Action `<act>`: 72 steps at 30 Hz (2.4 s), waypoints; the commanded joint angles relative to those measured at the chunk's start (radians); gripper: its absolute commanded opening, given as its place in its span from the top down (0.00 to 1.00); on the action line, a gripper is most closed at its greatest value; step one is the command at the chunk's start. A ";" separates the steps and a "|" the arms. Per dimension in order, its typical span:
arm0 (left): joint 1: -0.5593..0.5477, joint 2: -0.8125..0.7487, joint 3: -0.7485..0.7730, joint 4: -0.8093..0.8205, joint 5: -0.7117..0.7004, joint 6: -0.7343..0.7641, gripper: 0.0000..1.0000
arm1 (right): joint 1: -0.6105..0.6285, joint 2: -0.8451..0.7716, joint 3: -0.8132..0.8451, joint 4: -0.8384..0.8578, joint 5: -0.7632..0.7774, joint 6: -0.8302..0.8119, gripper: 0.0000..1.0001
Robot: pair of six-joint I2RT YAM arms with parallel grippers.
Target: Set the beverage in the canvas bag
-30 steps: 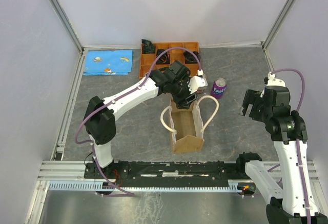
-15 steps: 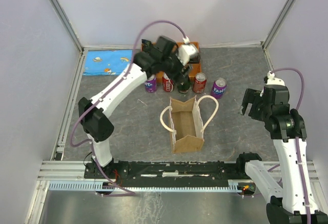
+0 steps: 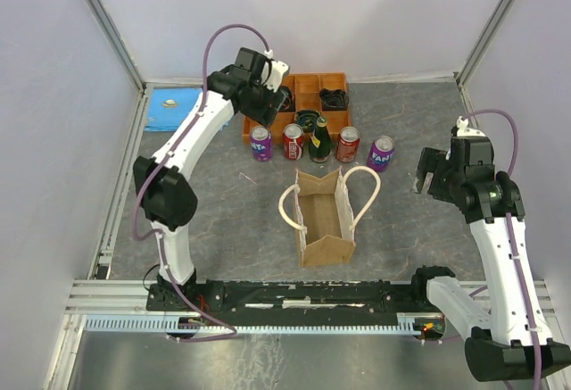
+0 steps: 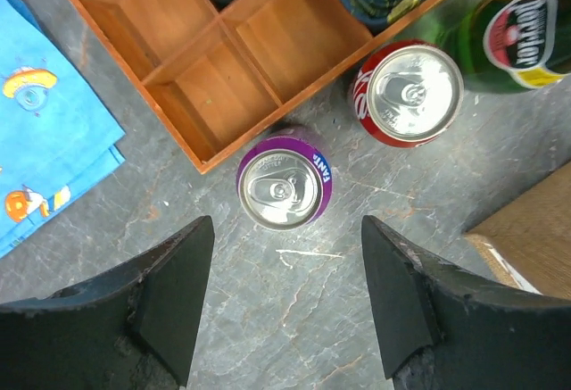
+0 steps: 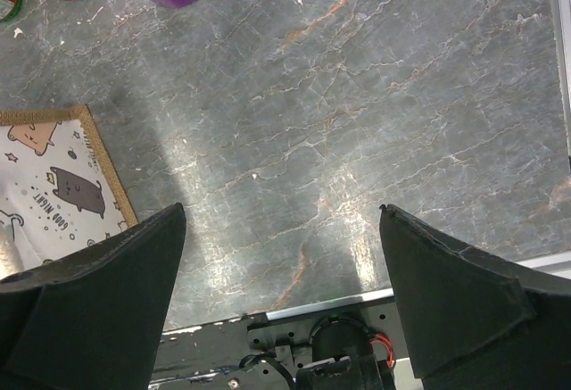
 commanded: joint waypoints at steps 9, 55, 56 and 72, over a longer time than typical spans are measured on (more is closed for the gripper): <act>0.000 0.221 0.171 -0.126 -0.117 0.067 0.23 | -0.004 -0.020 0.052 -0.007 0.001 -0.017 0.03; 0.034 0.327 0.378 -0.316 0.055 0.093 0.21 | -0.004 -0.018 0.010 0.007 -0.021 -0.009 0.03; 0.033 0.334 0.378 -0.318 0.051 0.095 0.20 | -0.004 -0.017 0.010 0.008 -0.021 -0.009 0.03; 0.033 0.397 0.377 -0.330 0.006 0.122 0.21 | -0.005 -0.025 0.002 0.000 -0.012 -0.013 0.02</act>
